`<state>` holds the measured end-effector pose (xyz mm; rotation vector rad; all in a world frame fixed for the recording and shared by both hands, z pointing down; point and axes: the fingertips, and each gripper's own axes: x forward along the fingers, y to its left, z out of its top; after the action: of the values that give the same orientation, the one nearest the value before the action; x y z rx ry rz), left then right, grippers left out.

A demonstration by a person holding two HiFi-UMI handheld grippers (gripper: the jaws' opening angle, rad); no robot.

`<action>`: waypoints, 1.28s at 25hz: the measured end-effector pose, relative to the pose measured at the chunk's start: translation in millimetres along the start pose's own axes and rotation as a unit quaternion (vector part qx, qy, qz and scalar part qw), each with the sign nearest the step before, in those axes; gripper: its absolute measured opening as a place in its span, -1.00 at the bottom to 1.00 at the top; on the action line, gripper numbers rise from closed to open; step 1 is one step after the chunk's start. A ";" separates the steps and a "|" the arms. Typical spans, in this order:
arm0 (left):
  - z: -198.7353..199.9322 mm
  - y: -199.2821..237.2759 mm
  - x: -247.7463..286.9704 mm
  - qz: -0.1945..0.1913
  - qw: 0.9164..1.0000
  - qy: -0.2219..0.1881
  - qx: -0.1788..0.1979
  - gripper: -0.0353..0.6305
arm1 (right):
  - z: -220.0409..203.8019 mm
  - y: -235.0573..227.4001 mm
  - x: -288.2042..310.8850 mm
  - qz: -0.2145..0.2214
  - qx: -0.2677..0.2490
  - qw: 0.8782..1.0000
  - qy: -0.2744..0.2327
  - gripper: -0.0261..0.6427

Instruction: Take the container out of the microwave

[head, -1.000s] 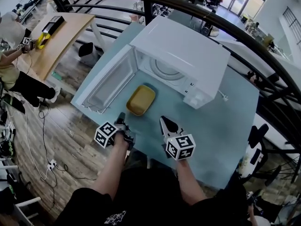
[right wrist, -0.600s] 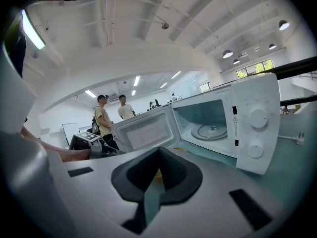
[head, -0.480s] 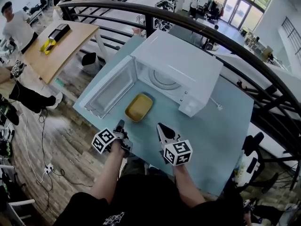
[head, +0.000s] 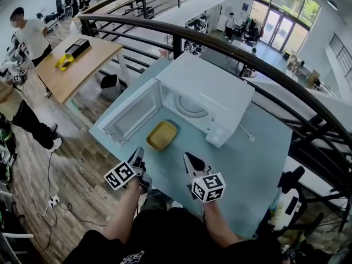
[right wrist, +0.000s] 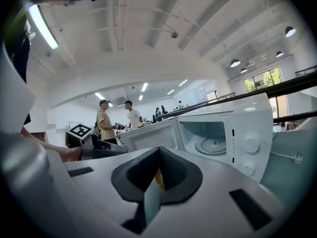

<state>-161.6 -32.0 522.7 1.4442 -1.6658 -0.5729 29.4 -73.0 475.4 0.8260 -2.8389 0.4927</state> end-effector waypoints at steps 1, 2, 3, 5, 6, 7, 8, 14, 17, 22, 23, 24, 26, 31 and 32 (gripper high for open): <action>2.4 -6.6 -3.1 -0.005 1.000 -0.004 0.012 -0.87 | 3.2 0.8 -2.7 0.001 -0.003 1.000 -0.004 -0.90; 4.6 -13.5 -5.8 -0.011 1.000 -0.007 0.023 -0.87 | 6.5 1.2 -5.4 0.000 -0.006 1.000 -0.009 -0.90; 6.5 -20.8 -8.2 -0.018 0.999 -0.010 0.036 -0.87 | 9.9 0.8 -8.2 -0.002 -0.007 1.000 -0.014 -0.90; 10.0 -34.9 -12.0 -0.029 0.997 -0.013 0.068 -0.87 | 16.6 -0.9 -13.6 -0.007 -0.008 1.000 -0.024 -0.90; 12.0 -41.2 -13.6 -0.033 0.996 -0.015 0.087 -0.87 | 19.9 -1.4 -15.7 -0.009 -0.009 0.999 -0.029 -0.90; 14.2 -47.1 -15.0 -0.037 0.993 -0.017 0.107 -0.87 | 23.5 -1.4 -17.4 -0.010 -0.010 0.999 -0.033 -0.90; 16.7 -53.1 -16.4 -0.042 0.991 -0.020 0.125 -0.87 | 27.6 -1.0 -18.9 -0.011 -0.011 0.999 -0.038 -0.90; 36.4 -83.7 -27.6 -0.066 0.975 -0.039 0.210 -0.87 | 56.8 8.3 -26.8 -0.015 -0.016 0.997 -0.070 -0.90; 47.8 -99.8 -35.3 -0.080 0.962 -0.052 0.257 -0.87 | 71.0 14.7 -31.5 -0.020 -0.021 0.996 -0.087 -0.90; 70.6 -120.4 -47.2 -0.105 0.942 -0.066 0.312 -0.87 | 89.1 21.1 -36.6 -0.046 -0.029 0.993 -0.107 -0.90; 74.5 -123.6 -49.0 -0.109 0.937 -0.068 0.324 -0.87 | 91.7 21.7 -37.0 -0.053 -0.032 0.992 -0.109 -0.90; 77.8 -126.4 -50.8 -0.112 0.933 -0.068 0.336 -0.87 | 94.2 22.6 -37.5 -0.059 -0.034 0.992 -0.110 -0.90; 83.7 -130.8 -54.4 -0.117 0.924 -0.068 0.358 -0.87 | 99.6 25.9 -38.7 -0.069 -0.040 0.991 -0.112 -0.90; 97.1 -132.4 -60.1 -0.130 0.908 -0.070 0.391 -0.87 | 113.5 36.7 -37.3 -0.091 -0.059 0.987 -0.123 -0.90; 99.8 -131.0 -60.6 -0.132 0.906 -0.070 0.395 -0.87 | 115.5 38.4 -36.5 -0.094 -0.063 0.986 -0.124 -0.90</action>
<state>-169.0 -22.3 347.6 2.2776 -1.9361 -0.1211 33.8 -64.7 348.7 1.1912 -2.9299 0.1923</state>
